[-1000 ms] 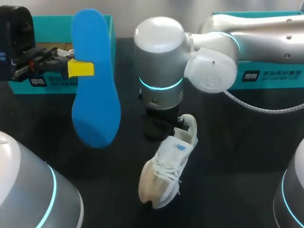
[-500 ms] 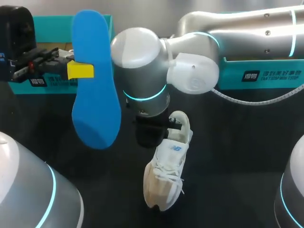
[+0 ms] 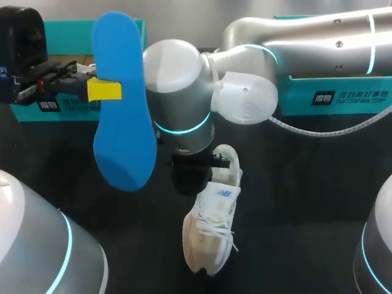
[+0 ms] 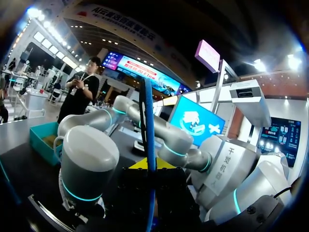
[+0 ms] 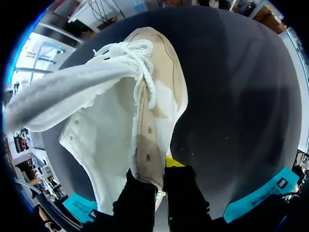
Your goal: Take the shoe out of the shoebox, open the shoe tongue, remove and reinsert the insole, then place the shoe into the shoebox
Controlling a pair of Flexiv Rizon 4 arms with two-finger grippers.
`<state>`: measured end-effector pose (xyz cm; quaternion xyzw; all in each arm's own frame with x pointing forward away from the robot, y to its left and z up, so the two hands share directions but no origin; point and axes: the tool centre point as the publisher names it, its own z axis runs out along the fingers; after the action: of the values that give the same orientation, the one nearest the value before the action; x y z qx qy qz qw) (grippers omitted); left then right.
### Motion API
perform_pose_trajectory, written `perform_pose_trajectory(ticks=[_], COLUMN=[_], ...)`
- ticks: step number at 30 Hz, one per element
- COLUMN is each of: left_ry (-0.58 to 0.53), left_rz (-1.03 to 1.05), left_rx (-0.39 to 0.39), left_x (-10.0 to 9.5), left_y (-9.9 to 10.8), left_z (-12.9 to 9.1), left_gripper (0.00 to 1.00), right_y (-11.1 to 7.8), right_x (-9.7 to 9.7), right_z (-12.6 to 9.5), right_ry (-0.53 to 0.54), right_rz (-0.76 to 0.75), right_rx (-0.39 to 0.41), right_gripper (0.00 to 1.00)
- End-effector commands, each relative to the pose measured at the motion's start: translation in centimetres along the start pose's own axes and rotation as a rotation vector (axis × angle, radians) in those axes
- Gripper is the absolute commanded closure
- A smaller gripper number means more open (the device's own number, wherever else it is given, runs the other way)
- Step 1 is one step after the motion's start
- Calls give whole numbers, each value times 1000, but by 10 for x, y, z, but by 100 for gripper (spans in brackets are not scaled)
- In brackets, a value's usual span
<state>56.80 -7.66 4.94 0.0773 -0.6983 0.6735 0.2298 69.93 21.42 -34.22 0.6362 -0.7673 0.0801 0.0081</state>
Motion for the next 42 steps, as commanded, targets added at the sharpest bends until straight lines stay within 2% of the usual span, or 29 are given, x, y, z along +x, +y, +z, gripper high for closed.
perform_pose_trajectory(ticks=[1,9,16,22,34,42], left_ry=[-24,-62,-58,-60,-59,-62], left_rz=[3,-8,-14,-23,-32,-35], left_rx=[10,33,32,32,27,24], left_x=[5,9,9,8,7,5], left_y=[-1,2,3,5,7,8], left_z=[-6,-22,-21,-22,-21,-21], left_gripper=[100,100,100,100,100,100], right_y=[8,11,6,10,15,16], right_x=[-10,-14,-20,-25,-31,-31], right_z=[3,10,13,19,35,38], right_ry=[24,17,52,91,88,89], right_rz=[-17,-27,-100,-178,-197,-201], right_rx=[14,13,29,15,-18,-25], right_gripper=[100,100,100,100,100,100])
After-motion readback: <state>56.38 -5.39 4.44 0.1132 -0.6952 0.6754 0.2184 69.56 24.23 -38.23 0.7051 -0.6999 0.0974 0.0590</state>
